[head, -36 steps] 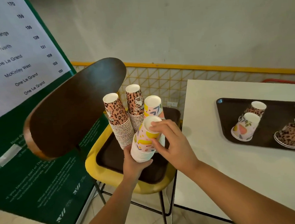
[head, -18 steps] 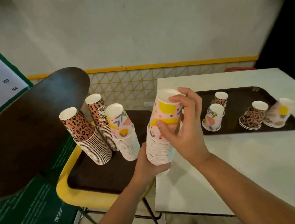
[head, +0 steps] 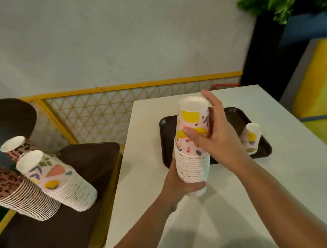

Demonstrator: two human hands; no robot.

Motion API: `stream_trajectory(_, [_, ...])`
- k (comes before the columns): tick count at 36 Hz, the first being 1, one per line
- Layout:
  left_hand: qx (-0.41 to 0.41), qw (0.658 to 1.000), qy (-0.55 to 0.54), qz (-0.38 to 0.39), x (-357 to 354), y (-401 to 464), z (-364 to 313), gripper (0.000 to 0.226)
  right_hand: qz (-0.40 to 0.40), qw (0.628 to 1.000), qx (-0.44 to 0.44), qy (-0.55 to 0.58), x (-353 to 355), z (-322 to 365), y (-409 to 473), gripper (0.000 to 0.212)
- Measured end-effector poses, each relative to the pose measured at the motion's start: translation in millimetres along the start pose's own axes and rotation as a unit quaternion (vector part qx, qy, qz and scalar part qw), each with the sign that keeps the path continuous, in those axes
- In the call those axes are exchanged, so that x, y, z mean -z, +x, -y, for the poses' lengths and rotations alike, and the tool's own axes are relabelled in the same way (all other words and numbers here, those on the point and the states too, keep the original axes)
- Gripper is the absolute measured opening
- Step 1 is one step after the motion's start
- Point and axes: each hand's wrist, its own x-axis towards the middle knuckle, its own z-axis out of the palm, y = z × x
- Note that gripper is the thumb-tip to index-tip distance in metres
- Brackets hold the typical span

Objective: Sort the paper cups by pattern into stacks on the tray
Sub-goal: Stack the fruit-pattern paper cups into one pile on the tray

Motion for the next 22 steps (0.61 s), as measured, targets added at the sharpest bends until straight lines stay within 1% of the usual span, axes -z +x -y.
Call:
stream_trajectory(4, [-0.003,1.0,0.007,-0.009,-37.6,19.9,-7.8,0.101,0.01,0.999,-0.028,-0.017,41.3,-17.8,10.9,0.088])
stream_trajectory(9, [0.017,1.0,0.003,-0.018,-75.9,40.8,-5.5,0.091,0.028,0.997,-0.054,-0.052,81.0,-32.8,16.2,0.078])
stream_trajectory(13, [0.032,0.999,-0.002,-0.009,-106.3,53.7,-9.4,0.099,0.029,0.994,-0.072,-0.071,109.1,-45.6,22.0,0.062])
stream_trajectory(16, [0.034,0.999,-0.015,-0.001,-120.5,59.2,-9.6,0.097,0.038,0.993,-0.083,-0.077,123.1,-51.9,26.1,0.056])
stream_trajectory(22, [0.051,0.998,-0.017,-0.016,-128.3,69.7,-10.2,0.091,0.066,0.991,-0.093,-0.076,136.1,-59.1,35.2,0.053])
